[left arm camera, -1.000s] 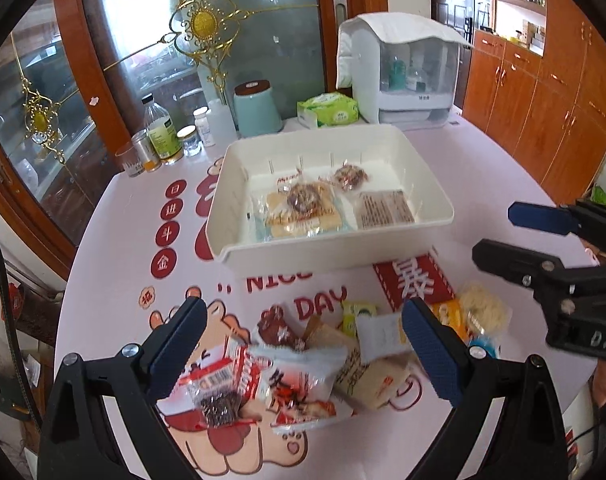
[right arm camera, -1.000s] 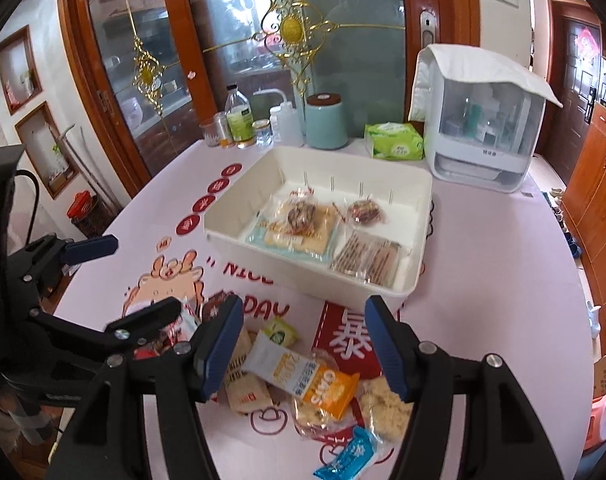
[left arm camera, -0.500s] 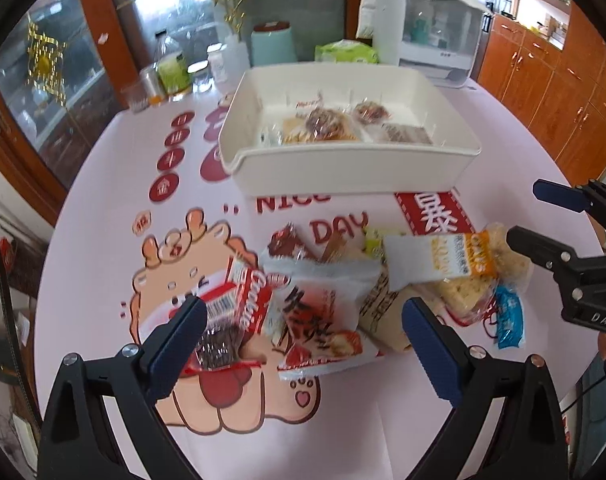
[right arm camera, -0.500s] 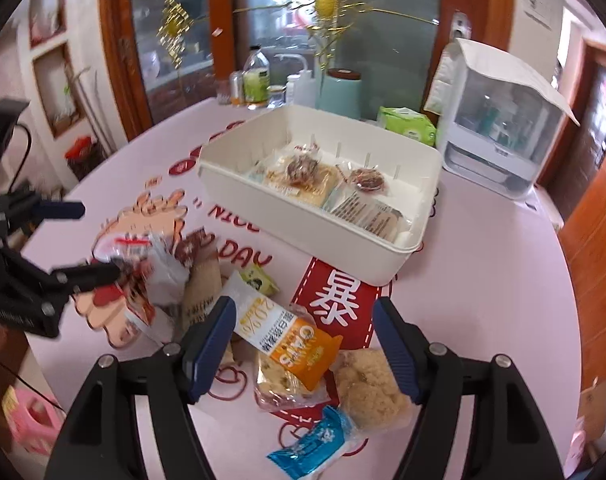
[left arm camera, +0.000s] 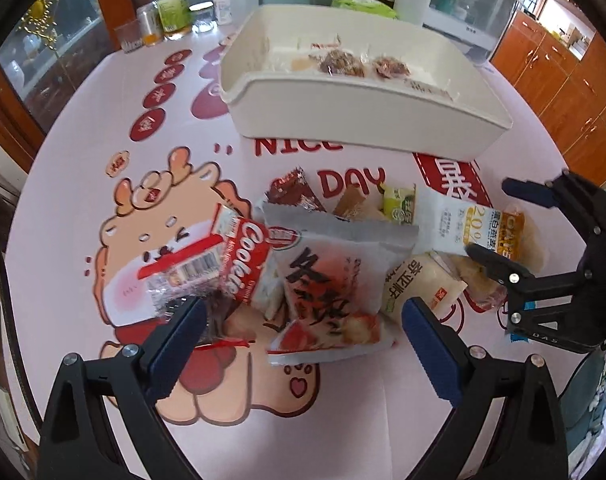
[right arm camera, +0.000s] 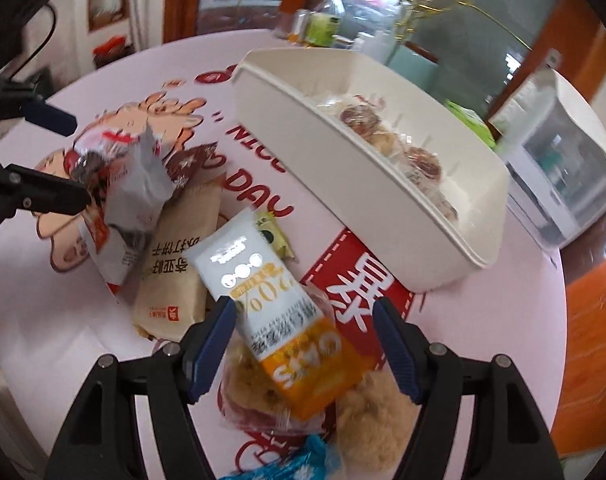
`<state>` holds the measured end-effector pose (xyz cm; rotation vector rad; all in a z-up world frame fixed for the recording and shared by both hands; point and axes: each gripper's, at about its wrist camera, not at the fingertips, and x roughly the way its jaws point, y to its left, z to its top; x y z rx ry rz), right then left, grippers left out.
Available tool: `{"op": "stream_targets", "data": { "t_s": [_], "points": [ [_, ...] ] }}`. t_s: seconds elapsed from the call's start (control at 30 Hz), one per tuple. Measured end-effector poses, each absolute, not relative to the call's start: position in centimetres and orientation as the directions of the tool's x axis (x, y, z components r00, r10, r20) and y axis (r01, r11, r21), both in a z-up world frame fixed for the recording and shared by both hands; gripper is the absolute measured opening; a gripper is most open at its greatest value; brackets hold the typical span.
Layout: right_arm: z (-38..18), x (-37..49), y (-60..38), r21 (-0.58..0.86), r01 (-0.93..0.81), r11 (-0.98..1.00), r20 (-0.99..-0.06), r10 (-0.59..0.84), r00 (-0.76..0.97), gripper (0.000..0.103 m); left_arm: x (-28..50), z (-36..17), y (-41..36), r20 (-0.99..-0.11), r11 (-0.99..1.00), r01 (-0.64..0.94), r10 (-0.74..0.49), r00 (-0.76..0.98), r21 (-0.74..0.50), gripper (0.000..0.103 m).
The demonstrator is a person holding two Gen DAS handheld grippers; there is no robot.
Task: Organize snacks
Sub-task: 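Grasp the orange OATS bar with right tool while left tool grasps silver-white snack bag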
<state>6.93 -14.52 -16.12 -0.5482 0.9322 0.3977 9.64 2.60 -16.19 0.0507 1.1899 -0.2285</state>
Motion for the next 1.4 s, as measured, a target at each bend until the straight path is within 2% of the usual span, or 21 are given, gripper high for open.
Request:
{"op": "stream_targets", "data": {
  "t_s": [0.2, 0.27, 0.3, 0.33, 0.43, 0.67, 0.73, 0.77, 0.8, 0.83, 0.9, 1.1, 1.4],
  "points": [
    [-17.3, 7.7, -13.2, -0.260, -0.604, 0.753, -0.871, 0.087, 0.484, 0.071, 10.6, -18.0, 1.1, -0.936, 0.976, 0.196, -0.153, 0.316, -0.093, 0.098],
    [-18.1, 7.6, -13.0, -0.259, -0.619, 0.741, -0.882, 0.079, 0.464, 0.060, 10.8, -18.5, 0.7, -0.938, 0.978, 0.188, -0.148, 0.313, -0.092, 0.098],
    [-18.4, 7.6, -12.9, -0.262, -0.621, 0.739, -0.886, 0.070, 0.457, 0.048, 10.9, -18.7, 0.6, -0.939, 0.979, 0.185, -0.144, 0.313, -0.089, 0.098],
    [-18.7, 7.6, -13.0, -0.259, -0.617, 0.743, -0.890, 0.064, 0.451, 0.044, 10.9, -19.0, 0.4, -0.940, 0.979, 0.183, -0.139, 0.310, -0.084, 0.098],
    [-18.3, 7.7, -14.0, -0.213, -0.580, 0.786, -0.888, 0.092, 0.450, 0.041, 11.0, -19.9, 0.2, -0.945, 0.981, 0.177, -0.131, 0.298, -0.080, 0.098],
    [-17.3, 7.9, -16.4, -0.071, -0.483, 0.873, -0.885, 0.167, 0.434, 0.040, 11.1, -21.5, -0.4, -0.954, 0.984, 0.165, -0.107, 0.278, -0.063, 0.097],
    [-17.0, 7.7, -16.7, -0.049, -0.465, 0.884, -0.881, 0.181, 0.437, 0.040, 11.2, -21.9, -0.6, -0.957, 0.986, 0.158, -0.100, 0.274, -0.057, 0.088],
    [-16.9, 7.7, -16.8, -0.037, -0.457, 0.889, -0.879, 0.189, 0.439, 0.040, 11.1, -21.9, -0.6, -0.954, 0.986, 0.153, -0.107, 0.280, -0.065, 0.086],
    [-16.8, 7.7, -16.8, -0.024, -0.451, 0.892, -0.877, 0.197, 0.437, 0.040, 11.1, -21.8, -0.6, -0.952, 0.986, 0.148, -0.111, 0.286, -0.071, 0.075],
    [-16.7, 7.7, -16.9, -0.012, -0.444, 0.896, -0.876, 0.204, 0.437, 0.040, 11.1, -21.7, -0.5, -0.949, 0.985, 0.147, -0.133, 0.287, -0.094, 0.060],
    [-16.6, 7.6, -16.9, 0.004, -0.437, 0.900, -0.874, 0.215, 0.436, 0.040, 11.4, -21.6, -0.5, -0.950, 0.986, 0.134, -0.136, 0.281, -0.101, 0.048],
    [-15.6, 7.1, -16.9, 0.046, -0.432, 0.901, -0.861, 0.255, 0.439, 0.040, 11.1, -21.0, -0.4, -0.946, 0.987, 0.124, -0.132, 0.297, -0.099, 0.042],
    [-13.4, 6.6, -17.6, 0.126, -0.399, 0.908, -0.832, 0.316, 0.456, 0.040, 10.0, -15.8, -0.7, -0.910, 0.986, 0.162, -0.106, 0.401, -0.044, 0.041]
  ]
}}
